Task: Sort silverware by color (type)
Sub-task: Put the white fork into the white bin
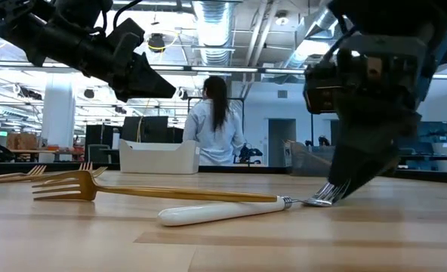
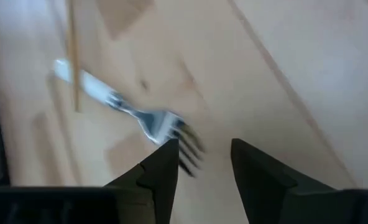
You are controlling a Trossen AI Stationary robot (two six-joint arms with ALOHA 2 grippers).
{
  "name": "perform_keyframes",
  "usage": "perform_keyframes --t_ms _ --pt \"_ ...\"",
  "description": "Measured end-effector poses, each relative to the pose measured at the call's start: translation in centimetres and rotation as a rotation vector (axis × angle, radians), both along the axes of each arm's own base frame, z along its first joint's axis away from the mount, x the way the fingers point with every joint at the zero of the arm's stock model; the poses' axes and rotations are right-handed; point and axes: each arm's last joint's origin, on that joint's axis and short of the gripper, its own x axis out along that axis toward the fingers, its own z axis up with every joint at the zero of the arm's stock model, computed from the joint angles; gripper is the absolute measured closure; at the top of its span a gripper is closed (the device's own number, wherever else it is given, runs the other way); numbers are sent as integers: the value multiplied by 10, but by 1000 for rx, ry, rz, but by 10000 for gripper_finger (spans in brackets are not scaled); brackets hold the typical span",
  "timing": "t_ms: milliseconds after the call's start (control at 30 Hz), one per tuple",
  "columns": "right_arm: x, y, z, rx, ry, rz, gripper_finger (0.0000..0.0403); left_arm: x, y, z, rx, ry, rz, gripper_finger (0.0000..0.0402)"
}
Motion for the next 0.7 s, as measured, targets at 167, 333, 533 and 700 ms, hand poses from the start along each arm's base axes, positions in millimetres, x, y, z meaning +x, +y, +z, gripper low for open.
perform_keyframes --t_ms 167,333,533,700 --pt "9 4 -13 38 3 18 237 0 0 0 1 2 1 284" --pt "13 -3 -13 70 17 52 295 0 0 0 -1 1 9 284" --pt "14 -11 -2 92 -24 145 386 0 0 0 -35 -14 19 284" --pt "12 -22 21 -47 -117 127 387 1 -1 1 -87 -39 -29 284"
